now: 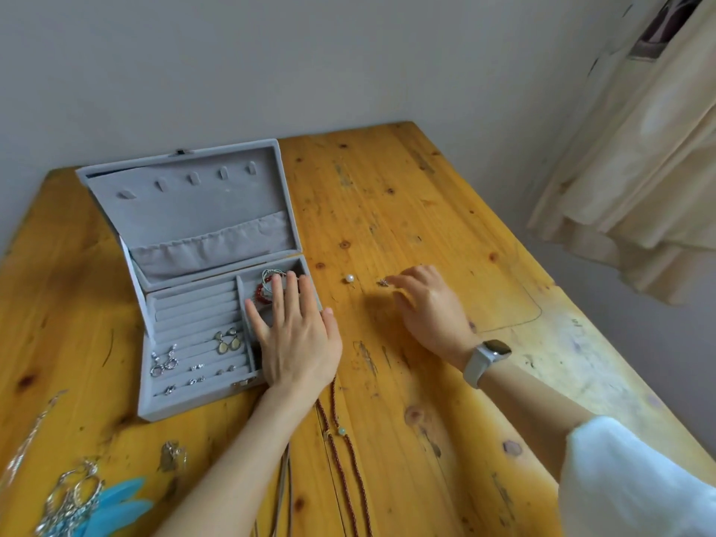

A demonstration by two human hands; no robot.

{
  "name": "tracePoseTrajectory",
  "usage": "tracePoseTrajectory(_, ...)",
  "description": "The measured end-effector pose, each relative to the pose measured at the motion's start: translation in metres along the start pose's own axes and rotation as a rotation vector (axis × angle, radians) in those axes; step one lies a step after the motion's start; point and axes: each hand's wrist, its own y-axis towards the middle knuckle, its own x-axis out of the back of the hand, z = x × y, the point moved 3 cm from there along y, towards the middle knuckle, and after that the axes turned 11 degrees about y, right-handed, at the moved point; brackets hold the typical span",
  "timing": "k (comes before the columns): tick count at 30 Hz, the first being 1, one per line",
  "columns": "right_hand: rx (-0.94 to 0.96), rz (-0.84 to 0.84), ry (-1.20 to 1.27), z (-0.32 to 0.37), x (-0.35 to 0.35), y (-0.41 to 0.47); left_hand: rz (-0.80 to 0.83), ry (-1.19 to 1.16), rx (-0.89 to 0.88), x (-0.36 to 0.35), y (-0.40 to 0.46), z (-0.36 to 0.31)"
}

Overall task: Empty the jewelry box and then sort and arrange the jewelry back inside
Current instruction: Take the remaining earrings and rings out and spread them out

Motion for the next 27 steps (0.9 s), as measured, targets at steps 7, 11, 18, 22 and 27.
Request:
tracePoseTrajectory(7,0.083,0.229,0.102,0.040,-0.042,-0.003,-0.035,0.110,-0.059,0.000,-0.008,0.024)
tracePoseTrajectory(11,0.086,0.252,0.129,0.043,-0.046,-0.002,-0.036,0.123,-0.051,0.001,-0.007,0.022)
tracePoseTrajectory(18,-0.052,0.025,0.045,0.029,-0.041,0.023,-0.040,0.126,-0.025,-0.001,-0.007,0.021)
tracePoseTrajectory(22,-0.074,-0.015,-0.010,0.028,-0.044,0.036,-0.049,0.131,-0.025,-0.001,-0.008,0.021)
tracePoseTrajectory(27,-0.025,-0.039,-0.096,0.029,-0.049,0.033,-0.059,0.124,-0.019,0.000,-0.008,0.021)
